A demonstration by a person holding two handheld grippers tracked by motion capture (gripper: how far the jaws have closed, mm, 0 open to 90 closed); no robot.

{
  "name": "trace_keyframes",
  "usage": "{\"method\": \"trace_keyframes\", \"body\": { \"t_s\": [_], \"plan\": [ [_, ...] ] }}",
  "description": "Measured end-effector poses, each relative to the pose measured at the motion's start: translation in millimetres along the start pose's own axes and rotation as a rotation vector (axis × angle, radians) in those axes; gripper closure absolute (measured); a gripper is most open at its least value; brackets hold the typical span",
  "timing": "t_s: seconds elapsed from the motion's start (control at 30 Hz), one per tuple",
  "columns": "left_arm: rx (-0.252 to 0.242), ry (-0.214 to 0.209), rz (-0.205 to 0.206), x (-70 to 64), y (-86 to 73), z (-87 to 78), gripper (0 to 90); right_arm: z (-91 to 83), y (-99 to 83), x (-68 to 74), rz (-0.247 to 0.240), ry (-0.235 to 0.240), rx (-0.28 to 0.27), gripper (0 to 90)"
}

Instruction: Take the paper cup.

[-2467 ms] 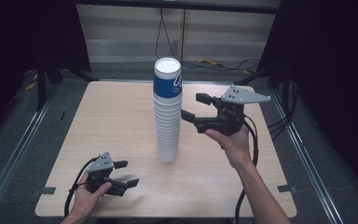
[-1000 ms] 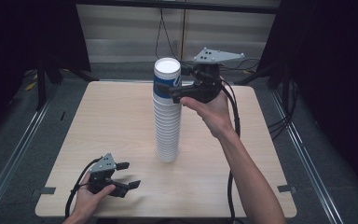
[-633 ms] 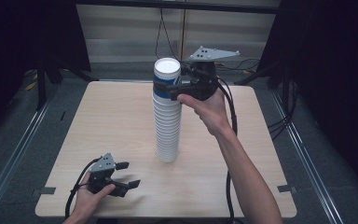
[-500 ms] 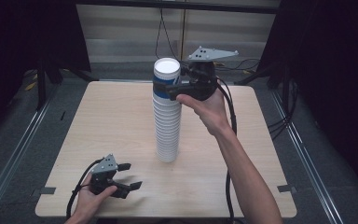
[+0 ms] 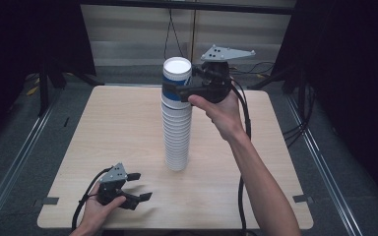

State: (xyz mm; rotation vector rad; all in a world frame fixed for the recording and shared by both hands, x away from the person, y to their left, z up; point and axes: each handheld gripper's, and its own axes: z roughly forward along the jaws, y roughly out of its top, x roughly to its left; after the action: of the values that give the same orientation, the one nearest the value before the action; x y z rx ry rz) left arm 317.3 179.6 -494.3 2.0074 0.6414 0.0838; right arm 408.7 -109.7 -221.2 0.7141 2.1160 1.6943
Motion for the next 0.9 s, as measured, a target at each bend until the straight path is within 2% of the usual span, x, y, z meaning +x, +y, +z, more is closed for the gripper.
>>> {"method": "trace_keyframes", "body": {
  "t_s": [0.13,0.33,0.9],
  "plan": [
    [0.002,0.004,0.002,0.4,-0.1,-0.7,16.2,0.0,2.0,0.9,0.003,0.002,-0.014,24.9],
    [0.008,-0.012,-0.001,0.2,-0.3,0.9,16.2,-2.0,4.4,-0.5,0.01,0.012,-0.038,25.2],
    [-0.006,-0.001,-0.013,2.7,0.0,-1.7,16.2,-8.0,14.6,0.3,0.024,0.007,-0.118,25.8]
  ]
}}
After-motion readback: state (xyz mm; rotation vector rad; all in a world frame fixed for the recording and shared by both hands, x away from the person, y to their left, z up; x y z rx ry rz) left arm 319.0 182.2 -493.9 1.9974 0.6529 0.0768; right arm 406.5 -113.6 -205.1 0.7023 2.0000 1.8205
